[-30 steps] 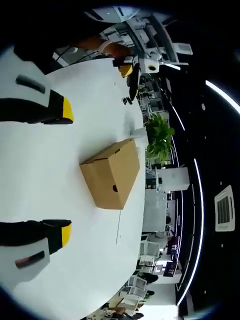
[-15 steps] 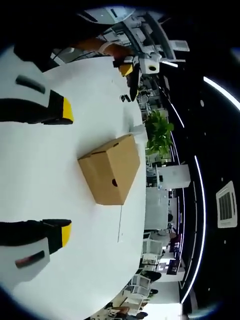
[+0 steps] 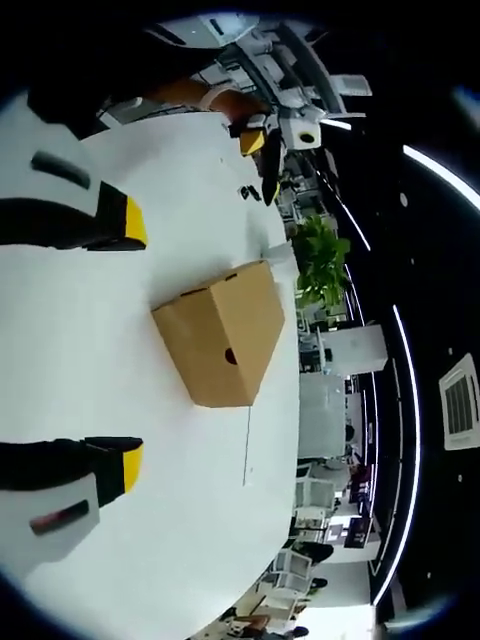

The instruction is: Operate the shoe box by opening the lid, removing the specified soft item, and placing it in the target area until the item is outside and the box remains undamaged.

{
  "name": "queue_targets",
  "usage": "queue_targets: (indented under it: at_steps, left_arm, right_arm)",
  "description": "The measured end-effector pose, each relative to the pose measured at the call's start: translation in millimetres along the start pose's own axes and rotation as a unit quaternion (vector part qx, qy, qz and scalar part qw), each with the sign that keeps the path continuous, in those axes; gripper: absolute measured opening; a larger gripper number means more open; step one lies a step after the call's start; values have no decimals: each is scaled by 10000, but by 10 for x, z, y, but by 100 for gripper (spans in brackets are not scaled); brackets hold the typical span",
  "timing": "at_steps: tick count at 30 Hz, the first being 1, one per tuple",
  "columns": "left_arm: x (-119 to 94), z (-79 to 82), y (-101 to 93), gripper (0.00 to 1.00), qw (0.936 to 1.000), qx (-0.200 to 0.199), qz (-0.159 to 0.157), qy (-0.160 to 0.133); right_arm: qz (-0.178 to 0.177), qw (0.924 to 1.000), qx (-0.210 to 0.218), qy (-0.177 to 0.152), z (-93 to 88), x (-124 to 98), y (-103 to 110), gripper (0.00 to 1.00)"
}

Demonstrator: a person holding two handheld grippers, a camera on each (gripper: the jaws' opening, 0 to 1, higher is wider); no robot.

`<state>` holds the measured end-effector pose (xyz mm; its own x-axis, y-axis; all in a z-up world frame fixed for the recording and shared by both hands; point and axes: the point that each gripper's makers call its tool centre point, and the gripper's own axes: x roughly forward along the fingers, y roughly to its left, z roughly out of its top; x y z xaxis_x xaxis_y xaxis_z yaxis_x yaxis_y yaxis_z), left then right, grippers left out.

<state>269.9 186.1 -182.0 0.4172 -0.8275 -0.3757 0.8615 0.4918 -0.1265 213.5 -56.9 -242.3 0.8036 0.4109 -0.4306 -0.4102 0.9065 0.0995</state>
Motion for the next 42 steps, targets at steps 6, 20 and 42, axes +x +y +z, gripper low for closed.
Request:
queue_targets:
  at_steps: [6,20,42]
  left_arm:
    - [86,19,46,79,9999,-58,-100,118]
    - [330,63,232,78,9987,-200,-313,339]
    - [490,263,756,78,9966,-495,-362,558]
  right_arm:
    - [14,9999,147,-9,2,88,-39,78]
    - [48,9993,373,-79,19,128,-177,77]
    - [388,9951,855,-295,166,328,-161,75]
